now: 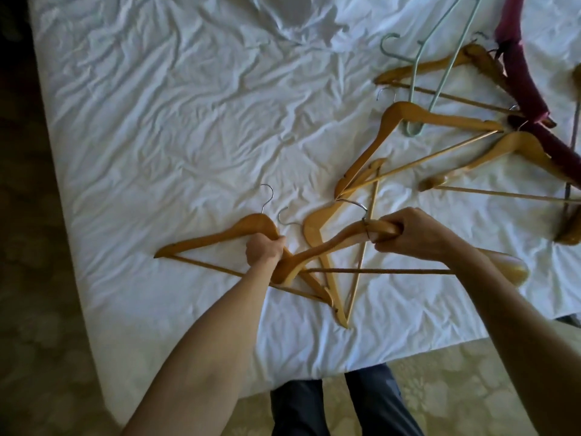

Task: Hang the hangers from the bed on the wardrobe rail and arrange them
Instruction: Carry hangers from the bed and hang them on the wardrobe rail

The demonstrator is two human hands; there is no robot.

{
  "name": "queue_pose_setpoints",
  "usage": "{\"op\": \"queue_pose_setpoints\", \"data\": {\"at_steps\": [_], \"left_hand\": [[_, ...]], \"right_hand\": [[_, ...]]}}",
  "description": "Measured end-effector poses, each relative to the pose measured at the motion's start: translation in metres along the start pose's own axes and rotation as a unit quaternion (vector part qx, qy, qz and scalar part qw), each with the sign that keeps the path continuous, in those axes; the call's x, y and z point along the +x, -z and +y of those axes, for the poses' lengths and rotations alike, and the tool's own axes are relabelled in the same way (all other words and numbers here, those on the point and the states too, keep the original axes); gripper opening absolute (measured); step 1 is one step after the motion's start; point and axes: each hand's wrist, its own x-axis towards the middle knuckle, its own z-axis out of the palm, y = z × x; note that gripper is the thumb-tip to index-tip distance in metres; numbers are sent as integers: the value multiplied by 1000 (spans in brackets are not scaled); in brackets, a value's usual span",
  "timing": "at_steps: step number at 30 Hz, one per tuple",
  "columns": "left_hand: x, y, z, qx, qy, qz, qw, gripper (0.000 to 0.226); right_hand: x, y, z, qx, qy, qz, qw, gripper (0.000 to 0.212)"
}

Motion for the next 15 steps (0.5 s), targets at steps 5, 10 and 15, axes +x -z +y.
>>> {"op": "queue_pose_setpoints", "data": {"at_steps": [5,10,15], "left_hand": [[-39,28,-5,-78,8,16,997,49],[-98,68,-6,-133,-12,46,990,50],[-137,72,5,-189,-55,12,980,14]], "right_hand": [[-63,39,13,71,-7,26,997,13],[-104,49,-5,123,28,-3,992,23],[-60,-7,-24,123,44,-46,990,62]]}}
